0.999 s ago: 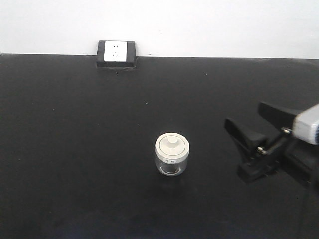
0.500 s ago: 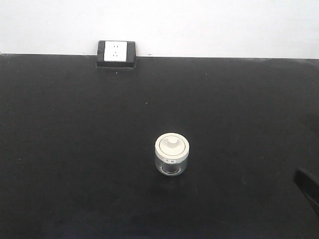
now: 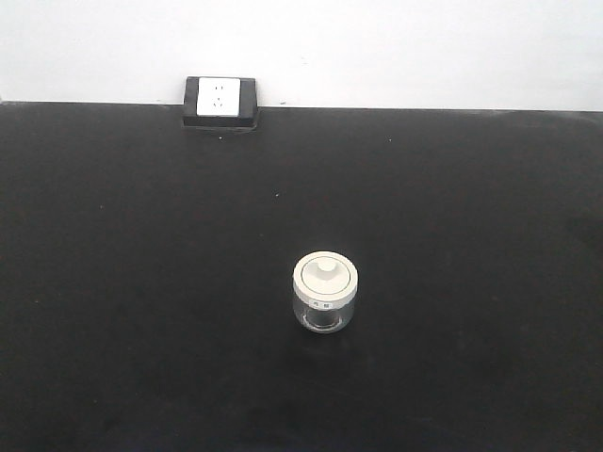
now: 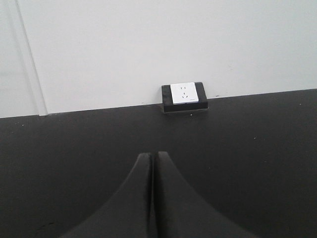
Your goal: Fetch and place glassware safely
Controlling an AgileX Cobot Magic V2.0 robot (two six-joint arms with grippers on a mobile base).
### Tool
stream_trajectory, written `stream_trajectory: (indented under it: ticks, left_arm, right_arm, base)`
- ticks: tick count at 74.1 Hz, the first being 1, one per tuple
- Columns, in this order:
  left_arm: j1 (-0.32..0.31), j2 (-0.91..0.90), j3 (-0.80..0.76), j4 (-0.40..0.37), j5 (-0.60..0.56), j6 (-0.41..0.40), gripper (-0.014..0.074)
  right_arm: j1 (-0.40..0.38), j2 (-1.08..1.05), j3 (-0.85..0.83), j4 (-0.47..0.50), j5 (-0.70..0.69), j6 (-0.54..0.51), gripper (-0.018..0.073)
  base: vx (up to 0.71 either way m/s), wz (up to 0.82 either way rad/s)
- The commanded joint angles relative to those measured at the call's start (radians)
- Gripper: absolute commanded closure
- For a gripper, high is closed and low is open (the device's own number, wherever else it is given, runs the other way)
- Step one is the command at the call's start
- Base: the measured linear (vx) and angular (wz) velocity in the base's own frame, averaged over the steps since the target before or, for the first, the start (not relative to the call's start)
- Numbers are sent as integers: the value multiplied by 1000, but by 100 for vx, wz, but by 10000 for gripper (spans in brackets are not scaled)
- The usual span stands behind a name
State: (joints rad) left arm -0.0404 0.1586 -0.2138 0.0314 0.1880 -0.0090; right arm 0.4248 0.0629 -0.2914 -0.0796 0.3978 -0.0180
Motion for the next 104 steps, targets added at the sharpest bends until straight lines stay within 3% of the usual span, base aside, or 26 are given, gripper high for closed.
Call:
stream_trajectory:
  ticks: [1, 81, 104]
  left_arm:
    - [-6, 16, -28, -7, -68, -2, 603]
    - [-6, 16, -28, -7, -70, -2, 603]
    - [-3, -139, 124, 20, -92, -2, 603]
  right_arm:
    - [-2, 15, -25, -2, -95, 8, 569]
    - [-2, 15, -25, -4, -70, 12, 567]
    - [-2, 15, -25, -4, -70, 12, 567]
  base:
    - [0, 0]
    - [0, 0]
    - [0, 0]
